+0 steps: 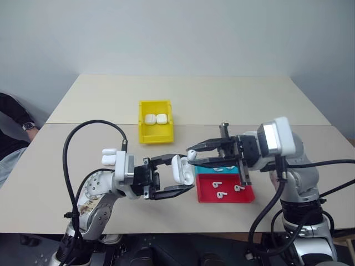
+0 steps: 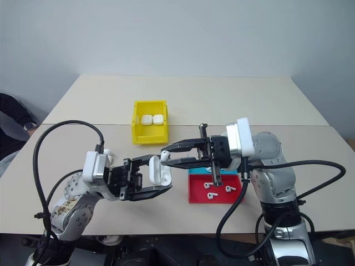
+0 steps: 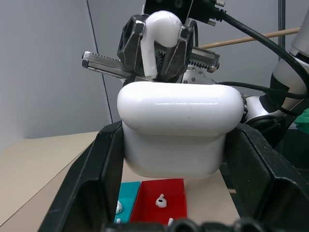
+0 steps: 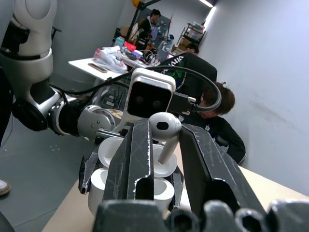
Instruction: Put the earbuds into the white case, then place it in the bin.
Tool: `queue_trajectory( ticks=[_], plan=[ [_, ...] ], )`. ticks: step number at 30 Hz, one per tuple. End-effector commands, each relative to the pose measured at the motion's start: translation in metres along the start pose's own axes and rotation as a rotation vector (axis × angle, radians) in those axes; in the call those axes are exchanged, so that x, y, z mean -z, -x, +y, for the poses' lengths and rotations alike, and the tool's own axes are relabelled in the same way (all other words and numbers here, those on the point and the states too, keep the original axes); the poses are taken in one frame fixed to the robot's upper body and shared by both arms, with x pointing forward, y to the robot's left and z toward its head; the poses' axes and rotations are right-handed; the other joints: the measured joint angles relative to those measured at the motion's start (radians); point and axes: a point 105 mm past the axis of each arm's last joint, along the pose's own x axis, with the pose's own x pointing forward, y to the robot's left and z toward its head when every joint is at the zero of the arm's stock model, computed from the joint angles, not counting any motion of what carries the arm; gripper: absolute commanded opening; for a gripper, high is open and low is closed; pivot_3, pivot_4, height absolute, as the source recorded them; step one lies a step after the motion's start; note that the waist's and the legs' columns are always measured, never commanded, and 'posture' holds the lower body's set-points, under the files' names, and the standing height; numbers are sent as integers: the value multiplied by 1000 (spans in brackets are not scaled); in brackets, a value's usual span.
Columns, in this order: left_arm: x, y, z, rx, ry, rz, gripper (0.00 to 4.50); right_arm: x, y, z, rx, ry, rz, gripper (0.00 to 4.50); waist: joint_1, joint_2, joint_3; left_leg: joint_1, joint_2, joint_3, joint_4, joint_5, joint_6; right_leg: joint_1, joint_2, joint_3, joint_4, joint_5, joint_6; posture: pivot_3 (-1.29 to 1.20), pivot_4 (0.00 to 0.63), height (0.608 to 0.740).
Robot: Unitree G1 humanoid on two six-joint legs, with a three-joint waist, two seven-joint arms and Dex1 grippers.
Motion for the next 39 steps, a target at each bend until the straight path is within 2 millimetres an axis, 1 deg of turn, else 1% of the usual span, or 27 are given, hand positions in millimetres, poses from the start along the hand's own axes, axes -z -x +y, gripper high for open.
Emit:
queue_trajectory(
  ticks=[1,8,23,28,30,31,32,33,37,39],
  plan=[
    [-5,-4,-3,20,-19,-11,2808,3,-3,3,-15,31,-2,755,0,0,0,0,0,0,0,0,0,0,0,0,0,0,0,0,150,740],
    [-5,-3,-4,15,-28,-7,2808,11,-4,3,-27,46,13,755,0,0,0,0,0,0,0,0,0,0,0,0,0,0,0,0,150,740],
    [-4,-4,-4,14,-33,0,2808,24,3,1,-2,65,67,755,0,0,0,0,0,0,0,0,0,0,0,0,0,0,0,0,150,740],
    [-3,-4,-3,12,-35,3,2808,26,4,3,-16,60,72,755,0,0,0,0,0,0,0,0,0,0,0,0,0,0,0,0,150,740],
    [-3,-4,-3,10,-37,3,2808,26,4,5,-30,60,78,1385,0,0,0,0,0,0,0,0,0,0,0,0,0,0,0,0,150,740],
    [-3,-4,-3,10,-37,3,2808,27,4,5,-37,61,81,1603,0,0,0,0,0,0,0,0,0,0,0,0,0,0,0,0,150,740],
    [-3,-4,-3,9,-37,3,2808,27,4,6,-40,66,85,1994,0,0,0,0,0,0,0,0,0,0,0,0,0,0,0,0,150,740],
    [-3,-4,-3,7,-37,3,2808,28,4,6,-41,67,92,2272,1,0,0,0,0,0,0,0,0,0,0,0,0,0,0,0,150,740],
    [-1,-4,-2,0,-38,9,2808,29,5,7,-50,77,102,2272,0,0,0,0,0,0,0,0,0,0,0,0,-1,0,0,0,150,740],
    [0,-2,-1,-11,-38,19,2808,24,8,5,-41,98,105,2272,0,0,0,0,0,0,0,0,0,0,0,0,0,0,0,0,150,740]
  ],
)
